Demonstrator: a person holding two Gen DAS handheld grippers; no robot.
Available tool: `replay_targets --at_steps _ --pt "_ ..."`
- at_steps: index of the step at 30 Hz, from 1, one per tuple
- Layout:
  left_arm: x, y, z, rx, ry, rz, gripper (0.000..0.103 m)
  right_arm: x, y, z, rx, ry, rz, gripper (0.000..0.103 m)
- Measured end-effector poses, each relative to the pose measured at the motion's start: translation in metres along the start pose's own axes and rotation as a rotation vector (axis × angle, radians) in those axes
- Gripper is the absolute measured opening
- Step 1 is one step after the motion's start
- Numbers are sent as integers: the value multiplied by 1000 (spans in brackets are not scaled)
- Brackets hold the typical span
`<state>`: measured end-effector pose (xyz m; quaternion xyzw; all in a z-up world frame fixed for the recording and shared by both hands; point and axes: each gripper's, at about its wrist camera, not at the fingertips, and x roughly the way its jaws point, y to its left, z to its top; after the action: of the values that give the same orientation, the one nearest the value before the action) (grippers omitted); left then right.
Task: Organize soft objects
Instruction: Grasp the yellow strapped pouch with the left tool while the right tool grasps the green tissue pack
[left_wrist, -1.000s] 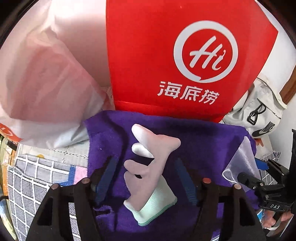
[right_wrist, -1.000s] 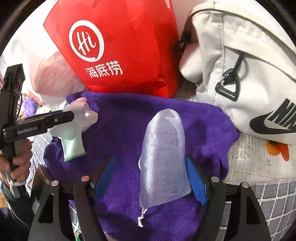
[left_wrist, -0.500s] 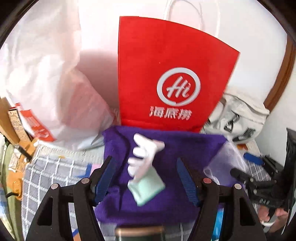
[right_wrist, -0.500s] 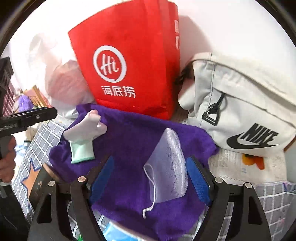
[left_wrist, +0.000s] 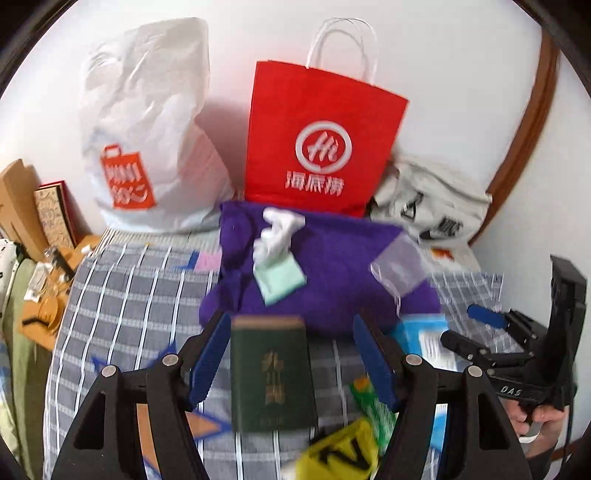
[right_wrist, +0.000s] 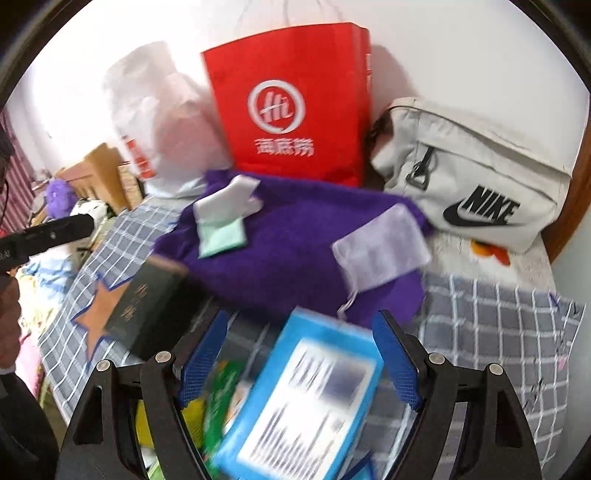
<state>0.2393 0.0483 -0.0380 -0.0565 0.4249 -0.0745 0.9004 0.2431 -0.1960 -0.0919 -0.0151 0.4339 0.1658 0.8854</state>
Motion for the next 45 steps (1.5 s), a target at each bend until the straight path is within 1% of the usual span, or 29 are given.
replay_targets --at_steps 3,4,6,8,13,18,22,26,29,31,32,33,34,35,37,41,43,45 --pt "-13 -8 -27 36 -23 30 67 -16 14 -25 9 -9 19 81" --pt "-15 -9 -37 43 -16 36 67 -23 20 -35 15 -18 33 80" --pt "-19 -8 -52 32 -9 21 67 -32 29 -52 18 -20 57 80" --pt "-23 -5 -66 6 -6 22 67 -39 38 -72 19 -11 75 81" --pt "-29 1 -100 -22 -2 64 67 -35 58 -115 23 46 112 81" --pt "-27 0 -124 -16 12 77 67 -19 66 -143 87 101 149 81" --pt "-24 1 -138 -26 26 56 67 -9 68 -153 146 122 188 81" --pt "-24 4 -146 -35 28 41 67 5 71 -157 179 156 171 81" --pt "-24 6 -147 -46 28 31 67 18 72 -159 204 186 186 81" --pt "-23 7 -148 -54 30 19 67 23 73 -161 218 189 192 81" --pt "-21 6 -148 -55 32 11 67 22 75 -161 210 172 188 80" --pt "-20 5 -148 -55 33 8 67 20 76 -161 203 162 190 76" --pt "-18 4 -148 -54 35 6 67 20 76 -161 196 157 206 70" --pt "-15 2 -148 -52 40 5 67 20 76 -161 196 161 227 62" --pt "-8 -5 -148 -38 55 0 67 16 73 -162 195 147 240 61" --pt "4 -17 -150 -8 74 8 67 -2 64 -161 163 110 218 60" --pt "12 -22 -150 0 79 12 67 -14 56 -161 145 97 198 60" --pt "15 -25 -149 11 62 22 67 -22 46 -164 124 98 161 60"
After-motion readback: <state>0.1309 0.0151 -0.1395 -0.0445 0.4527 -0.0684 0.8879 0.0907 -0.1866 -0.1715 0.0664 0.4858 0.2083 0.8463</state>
